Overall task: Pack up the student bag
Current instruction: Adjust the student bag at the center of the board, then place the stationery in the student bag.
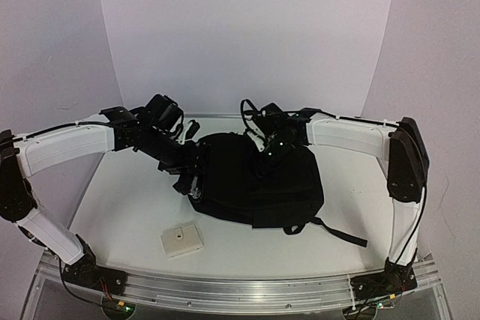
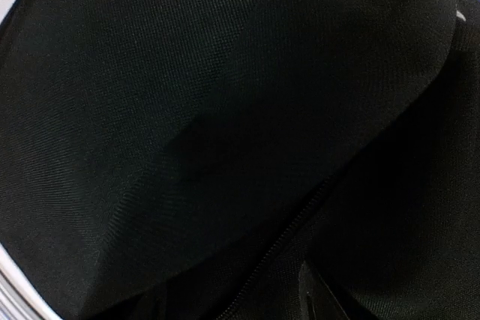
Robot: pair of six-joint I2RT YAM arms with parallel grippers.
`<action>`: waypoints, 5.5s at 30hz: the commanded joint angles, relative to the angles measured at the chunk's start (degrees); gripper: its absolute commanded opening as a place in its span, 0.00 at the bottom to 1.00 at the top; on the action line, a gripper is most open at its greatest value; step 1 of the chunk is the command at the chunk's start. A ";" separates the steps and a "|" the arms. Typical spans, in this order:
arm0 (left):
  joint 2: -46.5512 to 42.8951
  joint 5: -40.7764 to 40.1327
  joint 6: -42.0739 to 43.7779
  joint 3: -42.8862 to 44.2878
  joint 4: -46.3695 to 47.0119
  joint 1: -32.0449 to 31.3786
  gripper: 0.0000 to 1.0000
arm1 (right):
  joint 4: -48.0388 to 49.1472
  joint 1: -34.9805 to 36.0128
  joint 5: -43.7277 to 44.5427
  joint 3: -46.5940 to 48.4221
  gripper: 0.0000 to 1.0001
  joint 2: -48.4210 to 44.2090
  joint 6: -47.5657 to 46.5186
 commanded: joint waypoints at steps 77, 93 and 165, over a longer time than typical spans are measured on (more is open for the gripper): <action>48.63 47.20 -11.93 46.30 17.67 4.53 0.00 | 4.44 -6.05 -13.50 -9.25 0.00 -19.04 -2.22; 46.49 26.58 -17.16 42.51 28.52 2.02 0.01 | 4.47 -6.02 -14.62 -6.79 0.00 -17.54 -0.21; 39.15 18.80 -14.38 32.00 26.77 -5.27 0.07 | 4.53 -9.21 -20.61 -3.94 0.00 -13.75 3.13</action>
